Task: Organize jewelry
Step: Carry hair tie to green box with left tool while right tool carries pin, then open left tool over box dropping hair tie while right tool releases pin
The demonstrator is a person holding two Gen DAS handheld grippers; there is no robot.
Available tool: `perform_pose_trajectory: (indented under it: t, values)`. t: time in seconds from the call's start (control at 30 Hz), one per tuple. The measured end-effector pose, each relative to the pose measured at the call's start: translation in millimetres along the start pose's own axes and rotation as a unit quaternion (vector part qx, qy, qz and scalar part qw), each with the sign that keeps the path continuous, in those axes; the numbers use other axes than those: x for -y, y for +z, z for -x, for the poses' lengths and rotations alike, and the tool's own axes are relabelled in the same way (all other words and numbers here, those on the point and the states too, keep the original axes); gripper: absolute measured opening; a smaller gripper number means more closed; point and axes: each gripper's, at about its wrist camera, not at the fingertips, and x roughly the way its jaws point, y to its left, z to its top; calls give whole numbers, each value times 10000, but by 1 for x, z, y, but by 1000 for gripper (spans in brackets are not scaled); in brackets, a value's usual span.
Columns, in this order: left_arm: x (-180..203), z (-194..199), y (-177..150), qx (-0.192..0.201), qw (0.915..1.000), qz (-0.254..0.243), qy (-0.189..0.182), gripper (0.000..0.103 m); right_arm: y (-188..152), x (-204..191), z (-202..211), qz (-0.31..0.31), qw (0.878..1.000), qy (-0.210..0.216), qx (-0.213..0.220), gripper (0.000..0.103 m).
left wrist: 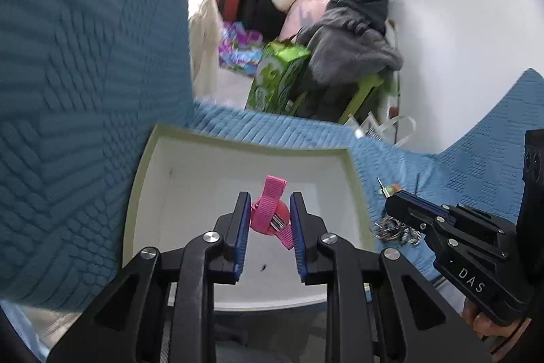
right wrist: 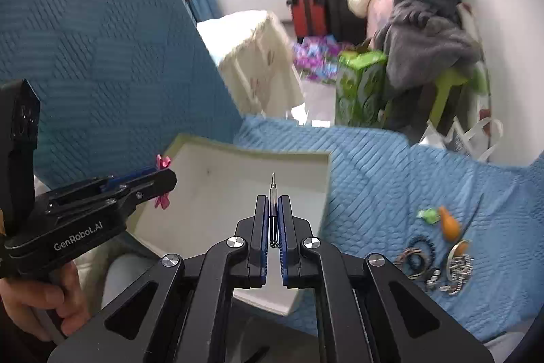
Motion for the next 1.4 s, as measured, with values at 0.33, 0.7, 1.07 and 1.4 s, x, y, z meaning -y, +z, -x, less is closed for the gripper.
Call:
perform_pose_trajectory:
  t: [0.33,0.7,1.07,1.4]
  values:
    - [-28,-46,-11,-511,9984,219,68,24,-7,3,-53,-21,9984,-94,-548,4]
    - [-25,-44,-5,-461,9987,199,92,24,-5,13,-53,-154,9982,122,-571,5]
    - [1,23,11,305,9992,100,240,60,15,14,20,40,9996,215,170,11]
    - [40,83,15,990,9947,-70,258,60,23,20,100,298,9934,207,1089,17]
